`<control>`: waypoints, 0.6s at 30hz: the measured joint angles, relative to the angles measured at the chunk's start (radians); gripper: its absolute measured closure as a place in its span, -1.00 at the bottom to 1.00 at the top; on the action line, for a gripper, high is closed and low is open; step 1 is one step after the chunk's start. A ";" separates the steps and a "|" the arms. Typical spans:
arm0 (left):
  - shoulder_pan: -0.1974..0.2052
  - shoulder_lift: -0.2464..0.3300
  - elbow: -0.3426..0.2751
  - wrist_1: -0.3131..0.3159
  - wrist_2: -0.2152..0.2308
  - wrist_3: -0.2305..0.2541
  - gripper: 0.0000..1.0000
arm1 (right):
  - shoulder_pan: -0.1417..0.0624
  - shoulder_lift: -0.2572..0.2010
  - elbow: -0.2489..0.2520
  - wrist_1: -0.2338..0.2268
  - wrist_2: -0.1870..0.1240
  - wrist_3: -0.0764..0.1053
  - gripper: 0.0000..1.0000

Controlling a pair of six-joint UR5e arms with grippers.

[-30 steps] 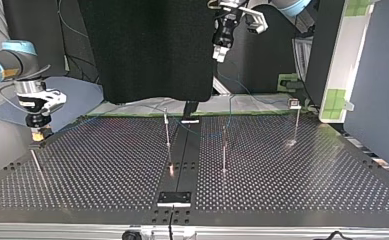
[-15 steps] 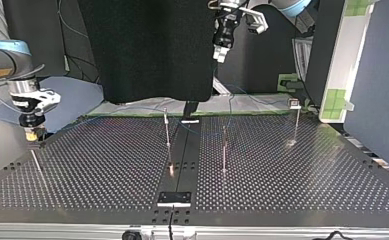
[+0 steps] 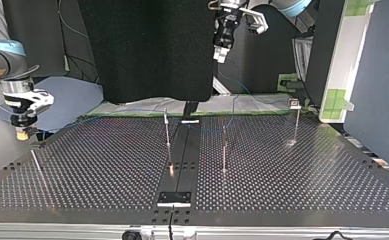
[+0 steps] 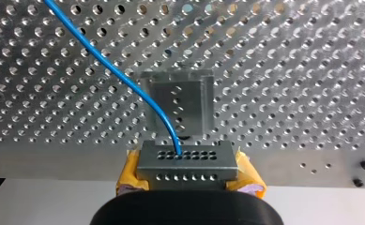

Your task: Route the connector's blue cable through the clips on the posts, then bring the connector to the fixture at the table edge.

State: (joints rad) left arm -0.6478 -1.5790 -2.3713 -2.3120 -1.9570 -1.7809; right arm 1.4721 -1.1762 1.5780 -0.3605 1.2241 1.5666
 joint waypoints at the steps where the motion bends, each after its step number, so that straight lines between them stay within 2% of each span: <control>1: 0.000 0.000 0.000 0.000 0.000 0.000 -1.00 | 0.002 0.007 -0.004 0.003 0.000 -0.005 1.00; 8: 0.001 -0.001 0.000 0.000 0.000 0.000 -1.00 | 0.007 0.033 -0.024 0.010 -0.007 -0.025 1.00; 18: 0.004 -0.003 0.003 -0.001 0.002 0.000 -1.00 | 0.009 0.037 -0.034 -0.019 -0.068 -0.070 1.00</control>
State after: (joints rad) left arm -0.6435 -1.5816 -2.3680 -2.3129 -1.9552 -1.7809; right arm 1.4811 -1.1397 1.5436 -0.3796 1.1560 1.4963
